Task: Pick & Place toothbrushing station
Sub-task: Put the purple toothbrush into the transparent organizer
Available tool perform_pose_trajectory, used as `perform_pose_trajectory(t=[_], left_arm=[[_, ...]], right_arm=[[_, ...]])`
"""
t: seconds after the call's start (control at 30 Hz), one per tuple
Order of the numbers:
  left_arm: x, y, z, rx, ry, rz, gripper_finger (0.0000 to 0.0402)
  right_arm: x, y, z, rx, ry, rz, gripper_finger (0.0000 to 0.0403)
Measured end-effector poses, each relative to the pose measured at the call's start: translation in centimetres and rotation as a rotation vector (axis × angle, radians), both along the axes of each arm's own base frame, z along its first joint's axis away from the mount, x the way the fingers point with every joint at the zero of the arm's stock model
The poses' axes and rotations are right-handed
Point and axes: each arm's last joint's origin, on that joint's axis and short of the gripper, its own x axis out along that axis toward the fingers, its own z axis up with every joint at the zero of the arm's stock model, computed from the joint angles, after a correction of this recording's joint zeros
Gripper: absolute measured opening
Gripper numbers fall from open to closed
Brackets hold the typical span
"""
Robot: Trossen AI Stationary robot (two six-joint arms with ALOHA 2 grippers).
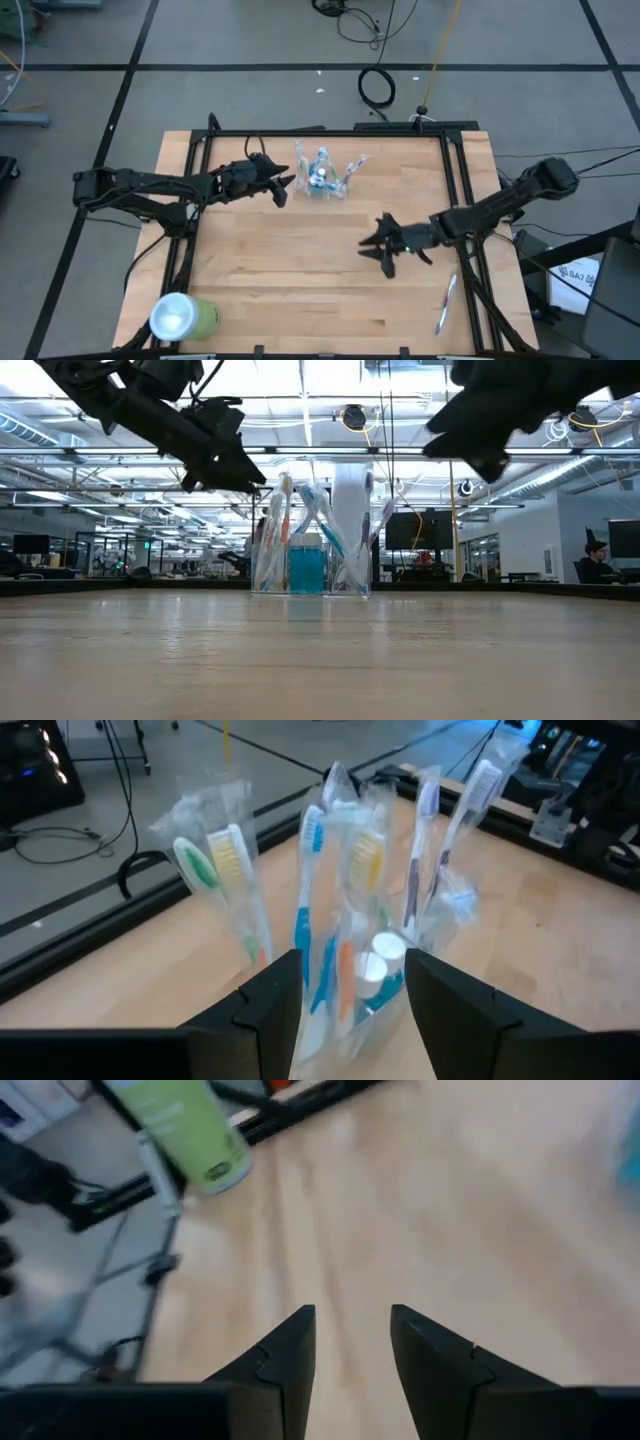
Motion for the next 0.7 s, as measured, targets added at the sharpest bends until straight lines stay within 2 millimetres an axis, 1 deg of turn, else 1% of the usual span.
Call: perform_pose_trajectory(t=[0.13,0.23,0.3,0.37,0.47,0.63,0.7], left_arm=[[0.1,0.0,-0.1,-0.008,-0.002,0.004,0.0184],[0.1,0.0,0.0,-0.027,-0.023,0.013,0.0184],[0.1,0.0,-0.1,-0.035,-0.021,0.016,0.0184],[0.1,0.0,-0.1,-0.037,-0.025,0.017,0.0184],[0.1,0.0,-0.1,-0.044,-0.027,0.02,0.0184],[0.1,0.0,-0.1,-0.066,-0.037,0.028,0.0184],[0.1,0.0,-0.1,-0.063,-0.036,0.027,0.0184]], right_arm=[[-1.1,2.2,-0.7,0.146,0.085,0.012,0.0123],[-1.9,3.3,-1.5,0.286,0.182,-0.035,0.0123],[-2.5,3.9,-1.9,0.402,0.279,-0.035,0.0123],[-3.3,4.6,-2.5,0.515,0.412,-0.022,0.0123],[-4.4,5.6,-2.8,0.68,0.564,-0.054,0.0121],[-6.0,7.1,-3.2,0.913,0.795,-0.175,0.01],[-6.8,7.5,-3.5,0.979,0.911,-0.24,0.0091]])
